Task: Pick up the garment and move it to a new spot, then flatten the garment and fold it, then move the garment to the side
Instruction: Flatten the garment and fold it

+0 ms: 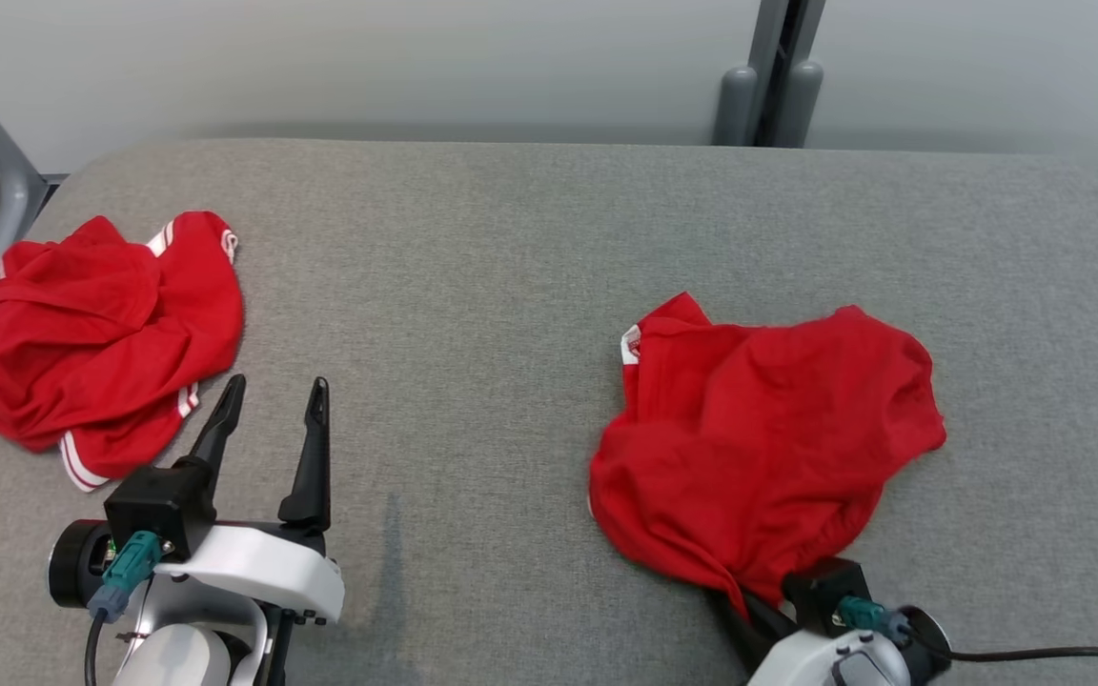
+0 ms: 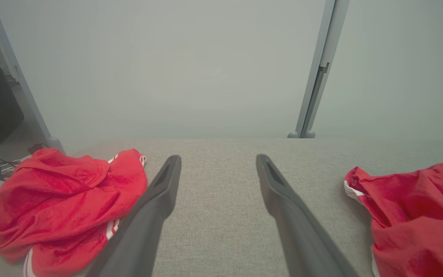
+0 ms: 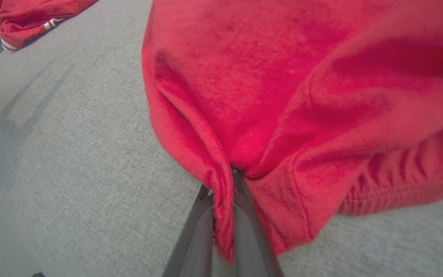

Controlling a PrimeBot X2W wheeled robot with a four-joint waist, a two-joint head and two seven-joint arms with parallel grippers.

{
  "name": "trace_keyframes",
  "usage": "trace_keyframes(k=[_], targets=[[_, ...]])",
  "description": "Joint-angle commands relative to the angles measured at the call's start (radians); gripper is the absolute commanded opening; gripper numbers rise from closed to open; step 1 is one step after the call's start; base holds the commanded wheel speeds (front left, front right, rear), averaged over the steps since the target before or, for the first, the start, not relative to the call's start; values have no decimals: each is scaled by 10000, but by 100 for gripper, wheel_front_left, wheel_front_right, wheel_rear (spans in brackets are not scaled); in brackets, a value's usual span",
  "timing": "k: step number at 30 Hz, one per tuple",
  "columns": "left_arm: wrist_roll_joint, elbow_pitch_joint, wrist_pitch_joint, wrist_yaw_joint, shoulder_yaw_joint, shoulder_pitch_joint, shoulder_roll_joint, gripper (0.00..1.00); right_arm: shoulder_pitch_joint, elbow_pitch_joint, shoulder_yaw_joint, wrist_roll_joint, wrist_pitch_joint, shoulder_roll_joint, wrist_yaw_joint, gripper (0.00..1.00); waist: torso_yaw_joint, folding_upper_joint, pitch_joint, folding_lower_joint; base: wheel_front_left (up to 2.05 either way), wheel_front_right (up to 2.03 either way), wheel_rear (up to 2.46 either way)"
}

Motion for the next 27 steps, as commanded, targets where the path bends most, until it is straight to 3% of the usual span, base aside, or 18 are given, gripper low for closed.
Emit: trace_keyframes(k=[1,5,9,13,18,23,27], targets=[[-21,32,-62,38,70,-140,48,100,-189,-275,43,127,43,-140,-3,0,-124,0,34,0,0,0,0],[-87,40,-135,131,174,-88,79,100,-185,-1758,375,861,570,-501,-1,0,-410,0,47,0,0,0,0],[-145,29,-169,192,267,-11,130,100,-160,-3916,562,2243,1777,-1129,-1,0,-679,0,43,0,0,0,0],[-165,-6,-177,235,314,10,172,100,-147,-6189,202,3426,3082,-1747,-1,0,-839,0,58,0,0,0,0],[-151,-68,-191,272,304,-34,179,100,-301,-7909,-660,4419,3965,-1852,-1,0,-902,0,142,0,0,0,0],[-119,-109,-214,274,234,-185,151,100,-579,-8728,-2185,5557,4769,-1479,-1,0,-877,0,325,0,0,0,0],[-114,-84,-260,260,154,-302,68,100,-786,-7858,-3816,6134,5224,-1326,-1,0,-810,0,549,0,0,0,0]])
